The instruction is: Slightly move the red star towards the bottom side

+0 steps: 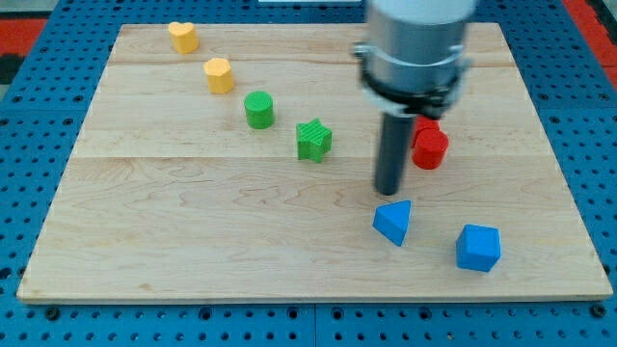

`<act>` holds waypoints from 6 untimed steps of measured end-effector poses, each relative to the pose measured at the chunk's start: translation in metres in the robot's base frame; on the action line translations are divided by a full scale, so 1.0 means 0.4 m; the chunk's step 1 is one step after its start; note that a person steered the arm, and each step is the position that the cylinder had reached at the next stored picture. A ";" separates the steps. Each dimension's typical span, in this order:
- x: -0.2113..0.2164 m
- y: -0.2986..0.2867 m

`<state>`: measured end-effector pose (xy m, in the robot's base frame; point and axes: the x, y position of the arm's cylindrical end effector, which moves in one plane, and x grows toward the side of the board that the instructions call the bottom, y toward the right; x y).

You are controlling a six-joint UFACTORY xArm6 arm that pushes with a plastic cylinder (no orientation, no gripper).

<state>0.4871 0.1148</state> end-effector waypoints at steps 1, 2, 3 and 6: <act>-0.001 0.211; -0.121 0.359; -0.283 0.305; -0.243 0.038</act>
